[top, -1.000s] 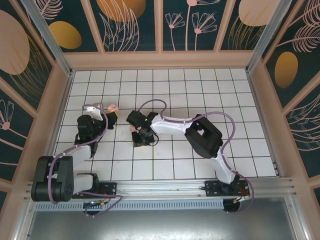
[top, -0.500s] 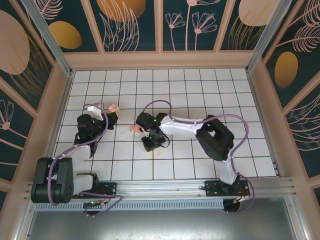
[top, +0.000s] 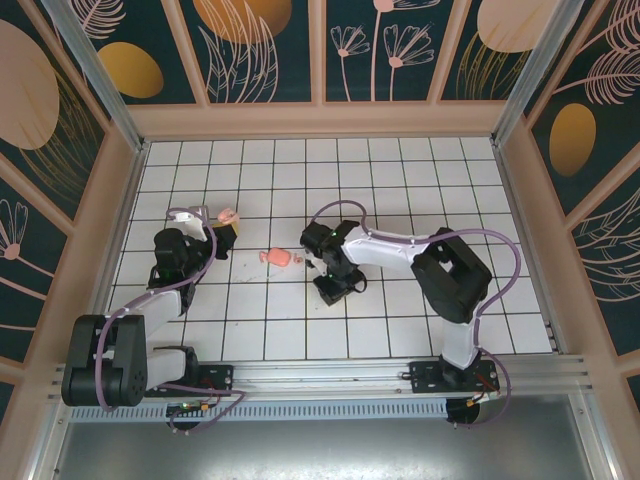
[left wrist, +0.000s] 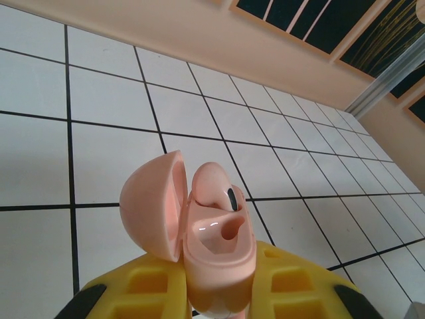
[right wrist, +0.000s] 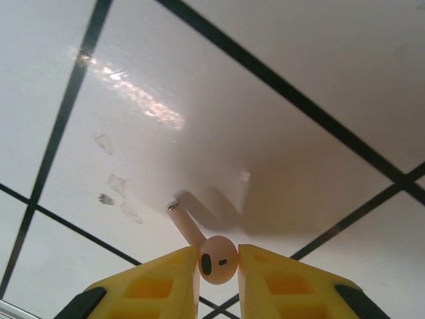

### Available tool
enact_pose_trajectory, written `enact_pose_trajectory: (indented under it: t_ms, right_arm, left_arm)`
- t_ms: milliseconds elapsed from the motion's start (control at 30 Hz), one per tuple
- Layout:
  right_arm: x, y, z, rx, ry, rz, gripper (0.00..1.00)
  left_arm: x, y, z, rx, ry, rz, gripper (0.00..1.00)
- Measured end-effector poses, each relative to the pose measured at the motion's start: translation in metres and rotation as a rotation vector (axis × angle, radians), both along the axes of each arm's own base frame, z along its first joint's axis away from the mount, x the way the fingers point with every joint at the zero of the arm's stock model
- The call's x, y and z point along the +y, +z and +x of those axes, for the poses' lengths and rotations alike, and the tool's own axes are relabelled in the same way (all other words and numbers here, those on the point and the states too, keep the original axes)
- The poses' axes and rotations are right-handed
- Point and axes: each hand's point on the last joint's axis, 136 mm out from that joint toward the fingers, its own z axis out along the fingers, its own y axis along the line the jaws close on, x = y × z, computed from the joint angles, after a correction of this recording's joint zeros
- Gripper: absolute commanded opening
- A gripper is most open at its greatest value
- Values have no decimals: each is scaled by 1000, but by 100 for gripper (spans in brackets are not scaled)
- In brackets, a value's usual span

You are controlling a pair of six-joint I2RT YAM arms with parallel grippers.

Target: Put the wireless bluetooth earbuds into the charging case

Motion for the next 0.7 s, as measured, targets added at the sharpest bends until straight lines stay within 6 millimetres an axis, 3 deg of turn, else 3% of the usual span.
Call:
enact_pose_trajectory:
  t_ms: [100, 267, 500, 600, 700]
  right_arm:
    - [-4, 0, 5, -7, 3, -6, 32]
    - [-3, 7, 12, -11, -39, 4, 35]
    - [4, 51, 27, -50, -362, 96, 35]
    - [-3, 61, 17, -22, -560, 149, 35]
    - [-7, 53, 0, 18, -694, 164, 35]
  left_arm:
    - [-1, 0, 0, 0, -4, -1, 12]
    - [-1, 0, 0, 0, -3, -1, 12]
    - [0, 1, -1, -2, -3, 0, 12]
    - [0, 4, -1, -2, -3, 0, 12]
    - [-1, 6, 0, -6, -4, 0, 11]
